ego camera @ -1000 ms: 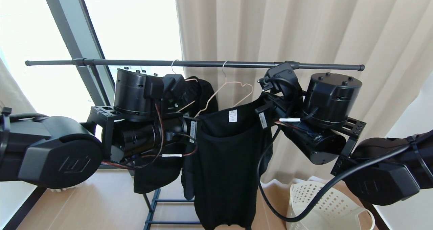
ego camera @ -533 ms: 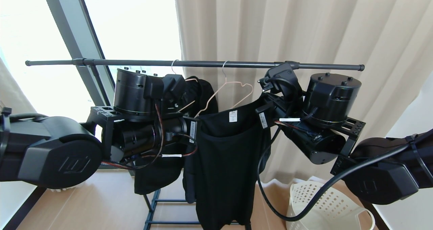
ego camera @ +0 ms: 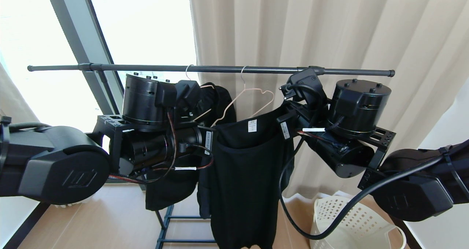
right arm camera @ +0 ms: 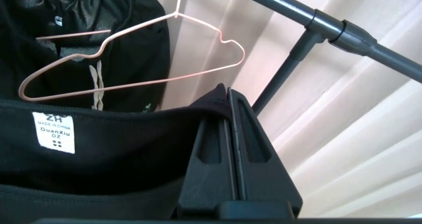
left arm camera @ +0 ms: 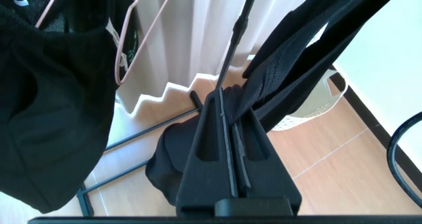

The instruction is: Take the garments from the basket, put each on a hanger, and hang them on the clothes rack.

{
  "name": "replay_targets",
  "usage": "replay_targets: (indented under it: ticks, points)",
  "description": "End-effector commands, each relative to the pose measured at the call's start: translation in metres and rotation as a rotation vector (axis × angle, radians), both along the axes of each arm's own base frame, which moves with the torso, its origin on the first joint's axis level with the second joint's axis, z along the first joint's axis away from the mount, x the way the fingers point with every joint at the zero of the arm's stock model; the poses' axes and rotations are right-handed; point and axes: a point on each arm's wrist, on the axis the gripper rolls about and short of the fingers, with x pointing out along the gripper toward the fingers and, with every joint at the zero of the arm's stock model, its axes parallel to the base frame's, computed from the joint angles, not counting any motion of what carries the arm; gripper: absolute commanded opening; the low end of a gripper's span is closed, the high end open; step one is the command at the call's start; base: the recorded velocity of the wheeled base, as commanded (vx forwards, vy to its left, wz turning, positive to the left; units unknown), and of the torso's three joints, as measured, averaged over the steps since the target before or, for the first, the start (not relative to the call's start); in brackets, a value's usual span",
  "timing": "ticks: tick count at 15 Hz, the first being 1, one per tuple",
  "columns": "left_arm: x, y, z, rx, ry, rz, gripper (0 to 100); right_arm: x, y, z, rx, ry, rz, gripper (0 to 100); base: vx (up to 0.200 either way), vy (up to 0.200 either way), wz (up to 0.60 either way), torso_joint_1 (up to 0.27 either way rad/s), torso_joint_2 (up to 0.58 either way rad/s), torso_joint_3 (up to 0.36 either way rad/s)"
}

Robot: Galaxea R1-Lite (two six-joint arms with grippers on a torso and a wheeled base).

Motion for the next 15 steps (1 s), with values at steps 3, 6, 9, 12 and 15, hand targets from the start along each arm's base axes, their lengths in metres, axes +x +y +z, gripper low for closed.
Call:
replay_targets:
  ticks: [3, 6, 9, 12, 15]
  points:
    - [-0.0001, 0.0001, -0.0012, 0.002, 0.003, 0.000, 0, 0.0003, 0.0002, -0.0004, 0.000, 0.000, 0.000, 0, 0.000, 0.000, 0.00, 0.000, 0.00, 0.000]
    - [-0.0005, 0.0003, -0.0012, 0.002, 0.003, 0.000, 0, 0.0003, 0.0002, -0.0004, 0.000, 0.000, 0.000, 0, 0.000, 0.000, 0.00, 0.000, 0.00, 0.000]
    - [-0.0008, 0.0005, -0.0023, 0.013, 0.001, -0.004, 100, 0.0006, -0.0002, -0.0004, 0.000, 0.000, -0.002, 0, 0.000, 0.000, 0.00, 0.000, 0.00, 0.000]
    - [-0.0008, 0.0005, -0.0029, 0.008, -0.023, -0.008, 100, 0.0017, -0.0014, 0.0000, 0.001, -0.001, -0.005, 0, 0.000, 0.000, 0.00, 0.000, 0.00, 0.000]
    - [-0.0012, 0.0014, -0.0040, 0.009, -0.020, -0.009, 100, 0.0044, -0.0041, 0.0015, 0.004, -0.005, -0.017, 0, 0.000, 0.000, 0.00, 0.000, 0.00, 0.000]
